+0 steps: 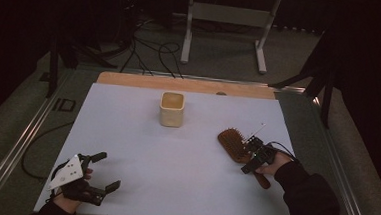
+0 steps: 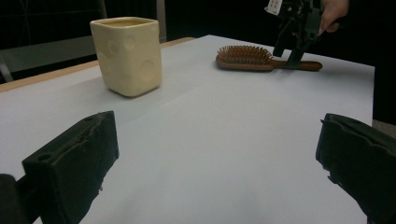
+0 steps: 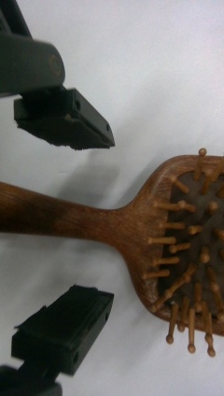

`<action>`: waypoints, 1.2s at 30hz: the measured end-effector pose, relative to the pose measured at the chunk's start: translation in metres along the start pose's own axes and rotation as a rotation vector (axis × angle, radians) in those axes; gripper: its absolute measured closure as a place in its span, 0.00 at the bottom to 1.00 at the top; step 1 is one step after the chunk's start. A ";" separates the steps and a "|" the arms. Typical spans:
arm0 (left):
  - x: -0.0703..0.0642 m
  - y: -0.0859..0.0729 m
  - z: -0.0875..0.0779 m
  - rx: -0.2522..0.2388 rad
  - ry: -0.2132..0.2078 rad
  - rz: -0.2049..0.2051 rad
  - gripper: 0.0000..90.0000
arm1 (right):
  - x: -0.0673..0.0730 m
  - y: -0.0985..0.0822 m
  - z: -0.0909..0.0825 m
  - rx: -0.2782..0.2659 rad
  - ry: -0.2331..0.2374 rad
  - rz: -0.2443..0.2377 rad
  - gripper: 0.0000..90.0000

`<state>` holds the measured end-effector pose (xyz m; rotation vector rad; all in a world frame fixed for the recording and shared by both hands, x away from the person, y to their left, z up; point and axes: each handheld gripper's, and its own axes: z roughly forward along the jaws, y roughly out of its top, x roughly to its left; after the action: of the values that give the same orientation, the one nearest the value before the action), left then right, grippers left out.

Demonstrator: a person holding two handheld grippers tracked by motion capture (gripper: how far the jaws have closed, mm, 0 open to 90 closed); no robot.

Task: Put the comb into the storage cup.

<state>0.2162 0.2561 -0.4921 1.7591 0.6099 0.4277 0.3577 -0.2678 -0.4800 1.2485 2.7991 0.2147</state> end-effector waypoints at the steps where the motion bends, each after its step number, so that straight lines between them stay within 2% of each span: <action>1: 0.000 0.000 0.000 0.000 -0.001 0.000 0.00 | 0.001 0.000 0.000 -0.003 -0.004 0.002 0.31; 3: 0.000 0.000 0.000 -0.002 0.000 0.000 0.00 | 0.001 0.001 0.001 0.002 -0.009 -0.004 0.33; 4: 0.000 0.000 0.000 -0.002 0.000 0.002 0.00 | 0.002 0.001 0.003 0.006 -0.017 -0.019 0.45; 7: -0.001 0.001 -0.001 -0.005 0.000 0.003 0.00 | 0.003 0.002 0.005 0.018 -0.019 -0.019 0.53; 12: 0.000 0.001 -0.001 -0.006 0.003 0.003 0.00 | 0.003 0.006 0.006 0.027 -0.071 -0.011 0.63; 16: 0.000 0.001 -0.001 -0.005 0.003 0.003 0.00 | 0.001 0.005 0.008 0.024 -0.077 0.004 0.69; 22: 0.000 0.001 -0.001 -0.004 0.002 0.003 0.00 | 0.002 0.006 0.008 0.028 -0.075 0.017 0.72; 24: 0.000 0.001 -0.001 -0.004 0.002 0.002 0.00 | 0.002 0.005 0.008 0.035 -0.068 0.029 0.75; 29: 0.000 0.000 0.000 0.002 -0.001 0.003 0.00 | 0.004 0.006 0.009 0.035 -0.064 0.024 0.80; 36: 0.000 -0.001 0.000 0.004 -0.001 -0.002 0.00 | 0.003 0.002 0.009 0.006 -0.056 0.027 0.81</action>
<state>0.2163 0.2557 -0.4928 1.7623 0.6117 0.4248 0.3581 -0.2632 -0.4889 1.2740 2.7387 0.1702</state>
